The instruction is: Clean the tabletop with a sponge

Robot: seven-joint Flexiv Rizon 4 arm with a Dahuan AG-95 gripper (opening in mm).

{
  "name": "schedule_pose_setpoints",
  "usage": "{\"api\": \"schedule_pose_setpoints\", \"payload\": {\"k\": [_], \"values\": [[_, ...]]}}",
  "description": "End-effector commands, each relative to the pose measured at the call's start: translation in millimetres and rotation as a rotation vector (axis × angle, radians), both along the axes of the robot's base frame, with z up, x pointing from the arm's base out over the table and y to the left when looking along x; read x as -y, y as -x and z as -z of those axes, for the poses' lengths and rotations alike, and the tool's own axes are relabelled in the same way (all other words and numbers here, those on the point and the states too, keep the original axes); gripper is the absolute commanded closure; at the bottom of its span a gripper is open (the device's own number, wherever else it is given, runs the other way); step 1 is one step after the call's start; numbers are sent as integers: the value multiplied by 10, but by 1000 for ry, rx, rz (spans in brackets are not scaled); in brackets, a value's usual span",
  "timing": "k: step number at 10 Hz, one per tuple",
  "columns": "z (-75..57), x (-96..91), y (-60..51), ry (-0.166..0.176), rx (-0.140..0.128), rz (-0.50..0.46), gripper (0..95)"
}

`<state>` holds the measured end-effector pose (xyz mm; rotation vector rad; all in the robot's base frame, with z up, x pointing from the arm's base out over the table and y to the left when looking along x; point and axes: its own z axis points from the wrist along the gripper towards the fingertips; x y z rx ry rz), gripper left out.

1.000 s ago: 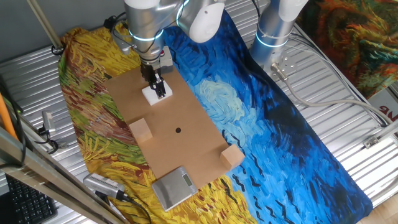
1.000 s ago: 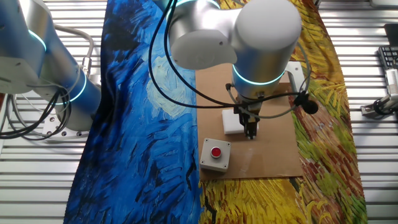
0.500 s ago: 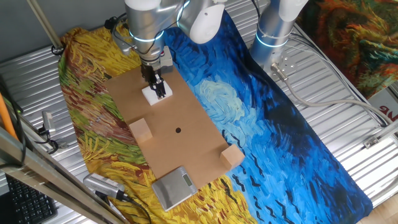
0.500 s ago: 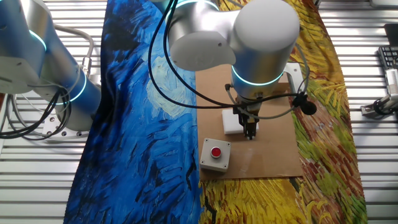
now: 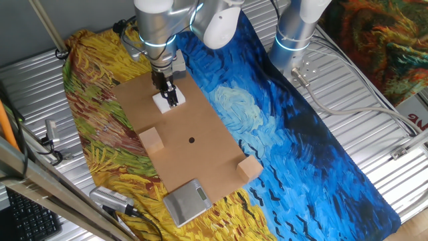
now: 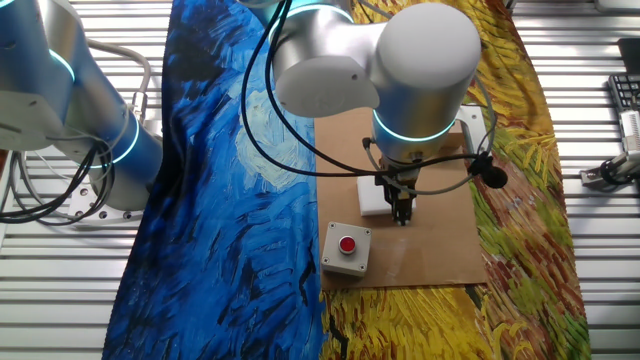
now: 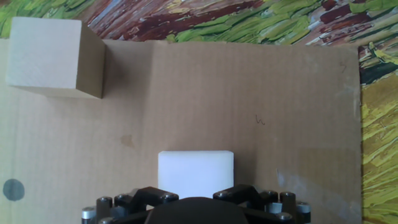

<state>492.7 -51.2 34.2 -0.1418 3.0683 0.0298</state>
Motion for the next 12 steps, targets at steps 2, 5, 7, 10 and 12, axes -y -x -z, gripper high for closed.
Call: {"api": "schedule_pose_setpoints", "payload": {"k": [2,5,7,10,12], "values": [[10,2,6,0,-5,6,190],[19,1,3,0,-9,8,190],[19,1,2,0,-8,8,190],[28,1,-3,0,-8,7,190],[42,0,-7,-1,-6,6,190]]}}
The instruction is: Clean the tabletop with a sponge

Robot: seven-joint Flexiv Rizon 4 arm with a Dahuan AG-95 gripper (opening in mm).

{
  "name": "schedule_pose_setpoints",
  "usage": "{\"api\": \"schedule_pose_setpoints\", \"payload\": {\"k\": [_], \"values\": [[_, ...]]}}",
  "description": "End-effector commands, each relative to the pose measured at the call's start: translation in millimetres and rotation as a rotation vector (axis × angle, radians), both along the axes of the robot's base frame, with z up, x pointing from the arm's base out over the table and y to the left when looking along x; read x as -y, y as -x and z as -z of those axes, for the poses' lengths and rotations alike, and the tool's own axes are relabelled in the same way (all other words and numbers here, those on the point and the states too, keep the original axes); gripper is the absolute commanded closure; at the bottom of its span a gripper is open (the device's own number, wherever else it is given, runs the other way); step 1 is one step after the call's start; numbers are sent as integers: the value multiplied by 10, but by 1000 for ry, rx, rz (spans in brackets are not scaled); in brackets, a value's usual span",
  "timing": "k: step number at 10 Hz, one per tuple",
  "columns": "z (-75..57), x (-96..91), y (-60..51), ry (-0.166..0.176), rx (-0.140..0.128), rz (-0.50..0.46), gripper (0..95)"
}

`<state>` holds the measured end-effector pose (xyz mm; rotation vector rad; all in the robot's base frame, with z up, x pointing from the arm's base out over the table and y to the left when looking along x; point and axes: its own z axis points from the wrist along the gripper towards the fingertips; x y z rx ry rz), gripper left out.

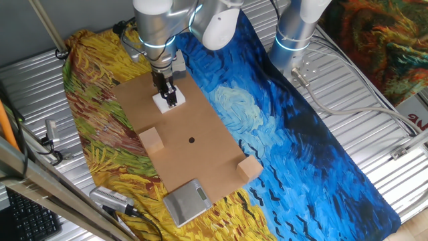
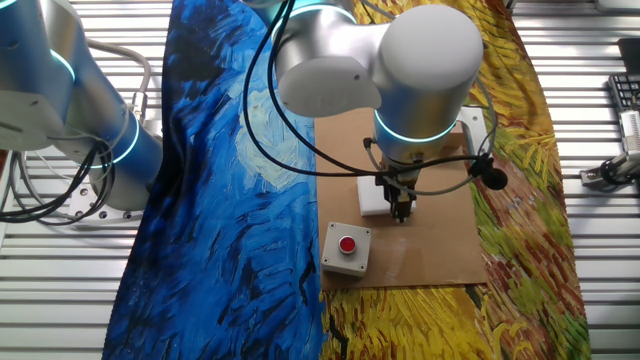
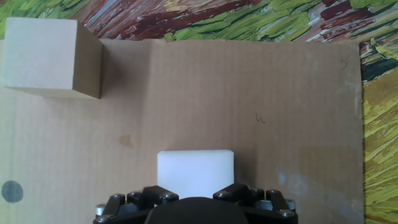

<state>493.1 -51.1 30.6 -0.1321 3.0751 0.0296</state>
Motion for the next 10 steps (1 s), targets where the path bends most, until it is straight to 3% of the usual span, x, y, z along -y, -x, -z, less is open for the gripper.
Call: {"api": "schedule_pose_setpoints", "payload": {"k": [1,10], "values": [[9,0,-4,-1,1,0,190],[56,-4,-6,0,6,1,190]]}}
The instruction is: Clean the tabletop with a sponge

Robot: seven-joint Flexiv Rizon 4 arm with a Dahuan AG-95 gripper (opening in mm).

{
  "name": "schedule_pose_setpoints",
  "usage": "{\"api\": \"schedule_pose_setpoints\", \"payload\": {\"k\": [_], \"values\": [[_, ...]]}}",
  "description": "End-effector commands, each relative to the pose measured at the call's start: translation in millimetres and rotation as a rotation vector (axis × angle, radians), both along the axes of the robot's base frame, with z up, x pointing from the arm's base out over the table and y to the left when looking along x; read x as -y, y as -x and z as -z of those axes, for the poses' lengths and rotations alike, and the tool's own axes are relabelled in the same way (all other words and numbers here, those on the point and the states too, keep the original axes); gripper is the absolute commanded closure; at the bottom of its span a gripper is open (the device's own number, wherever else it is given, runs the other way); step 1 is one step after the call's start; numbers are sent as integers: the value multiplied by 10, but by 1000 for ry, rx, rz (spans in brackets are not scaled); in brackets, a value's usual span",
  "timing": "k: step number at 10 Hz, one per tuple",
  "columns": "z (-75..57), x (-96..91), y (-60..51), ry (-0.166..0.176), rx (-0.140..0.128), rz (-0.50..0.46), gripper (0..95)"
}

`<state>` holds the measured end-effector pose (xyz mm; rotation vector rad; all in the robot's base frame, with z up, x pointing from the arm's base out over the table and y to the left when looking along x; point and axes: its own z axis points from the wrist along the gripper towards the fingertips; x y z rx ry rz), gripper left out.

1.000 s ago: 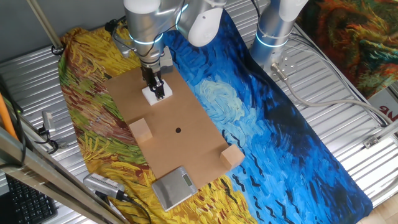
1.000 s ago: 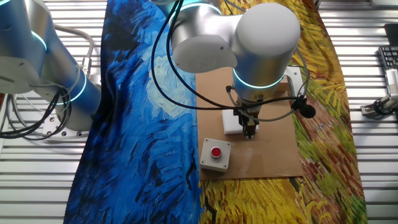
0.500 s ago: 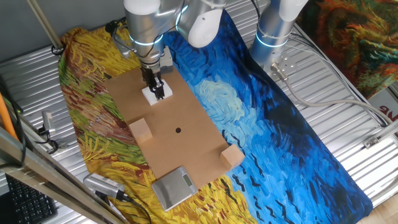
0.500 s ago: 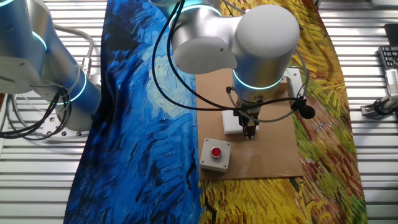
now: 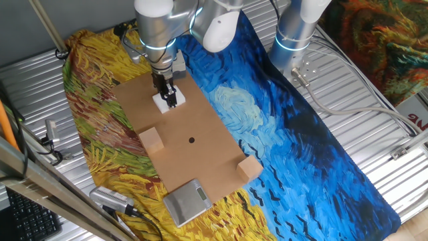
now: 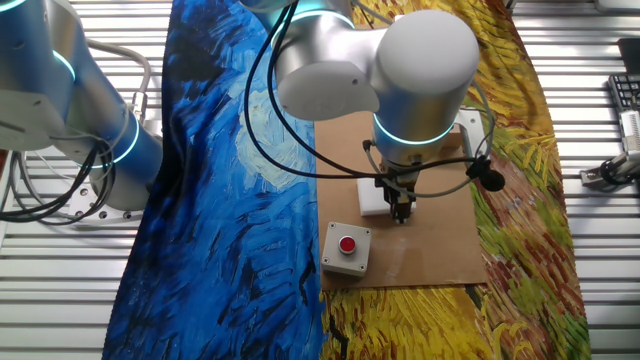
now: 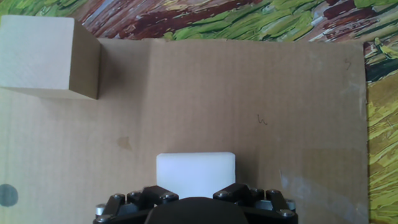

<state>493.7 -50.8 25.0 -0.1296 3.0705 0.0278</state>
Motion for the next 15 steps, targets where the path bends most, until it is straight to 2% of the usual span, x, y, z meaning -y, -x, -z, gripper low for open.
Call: {"api": "schedule_pose_setpoints", "payload": {"k": [1,7,9,10,11,15], "values": [[-1,-1,1,-1,3,0,380],[-1,-1,1,-2,5,3,380],[-1,-1,1,-3,6,6,760],[-2,-1,1,-5,6,9,760],[-2,-1,1,-8,6,14,950],[-32,2,-1,-22,3,26,950]]}}
